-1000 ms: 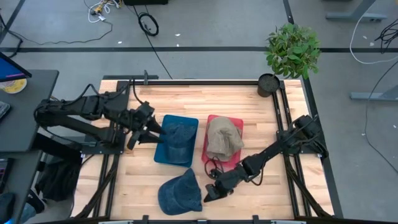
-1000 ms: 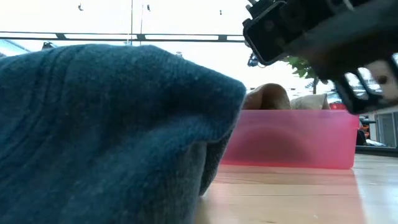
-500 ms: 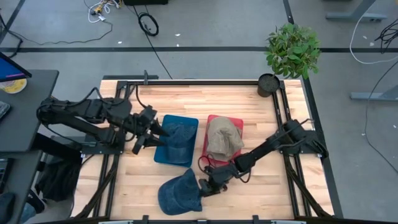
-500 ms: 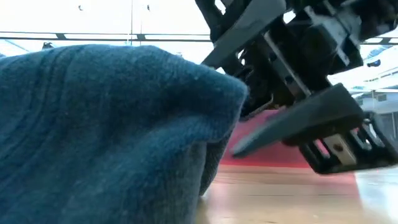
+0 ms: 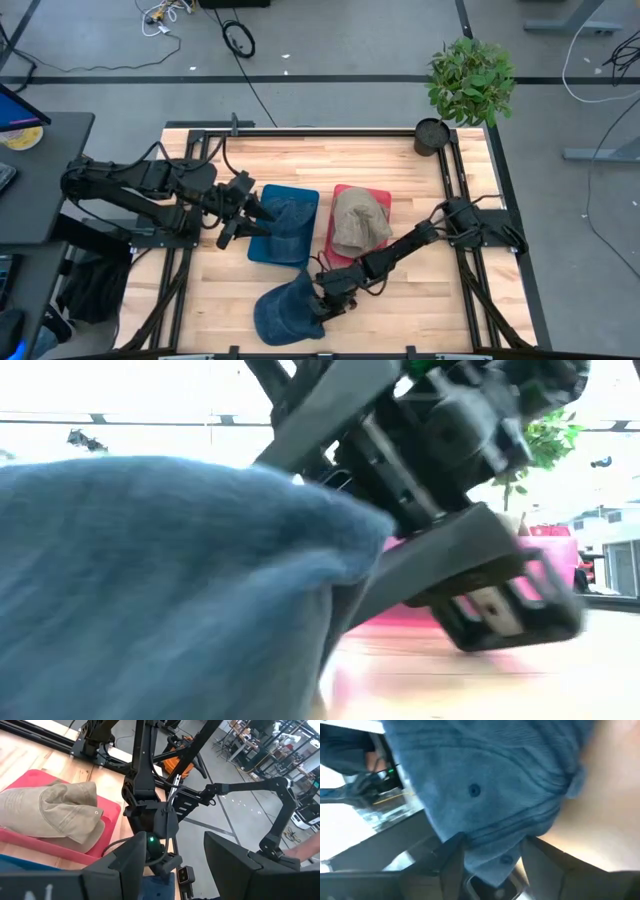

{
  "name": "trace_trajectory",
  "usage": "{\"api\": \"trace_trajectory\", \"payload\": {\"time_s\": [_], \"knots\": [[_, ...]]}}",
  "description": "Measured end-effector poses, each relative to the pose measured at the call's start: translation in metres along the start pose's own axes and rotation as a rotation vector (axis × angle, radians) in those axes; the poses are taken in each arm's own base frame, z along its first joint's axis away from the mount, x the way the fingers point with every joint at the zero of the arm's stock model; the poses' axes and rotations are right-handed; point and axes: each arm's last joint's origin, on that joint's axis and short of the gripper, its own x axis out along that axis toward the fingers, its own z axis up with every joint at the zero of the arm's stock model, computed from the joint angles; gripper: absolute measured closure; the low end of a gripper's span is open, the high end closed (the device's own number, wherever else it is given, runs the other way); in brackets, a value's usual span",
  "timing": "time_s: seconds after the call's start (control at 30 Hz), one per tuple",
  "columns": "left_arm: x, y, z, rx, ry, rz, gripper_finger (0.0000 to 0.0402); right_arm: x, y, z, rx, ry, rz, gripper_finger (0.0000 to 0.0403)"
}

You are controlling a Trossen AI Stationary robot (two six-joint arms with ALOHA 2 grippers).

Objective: Pick & Place hat
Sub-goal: Put the blue cap into the blue bin

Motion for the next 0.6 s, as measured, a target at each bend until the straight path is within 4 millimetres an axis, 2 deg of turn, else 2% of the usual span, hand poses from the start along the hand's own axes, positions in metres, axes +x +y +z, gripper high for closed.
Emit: {"api": "trace_trajectory", "payload": {"time_s": [0.17,0.37,0.4,0.6], "knots": [[0.000,0.000,0.000,0.006,0.001,0.005,0.0198,-0.003,0.007,0.013,-0.058,-0.034,-0.048,0.0256],[0.000,0.001,0.000,0.031,-0.012,0.032,0.0198,-0.008,0.009,0.026,-0.151,-0.064,-0.033,0.0380],[0.000,0.002,0.000,0.032,-0.016,0.038,0.0198,-0.009,0.010,0.028,-0.177,-0.068,-0.034,0.0391],[0.000,0.002,0.001,0.031,-0.021,0.048,0.0198,-0.013,0.013,0.034,-0.232,0.003,-0.007,0.0399]]}}
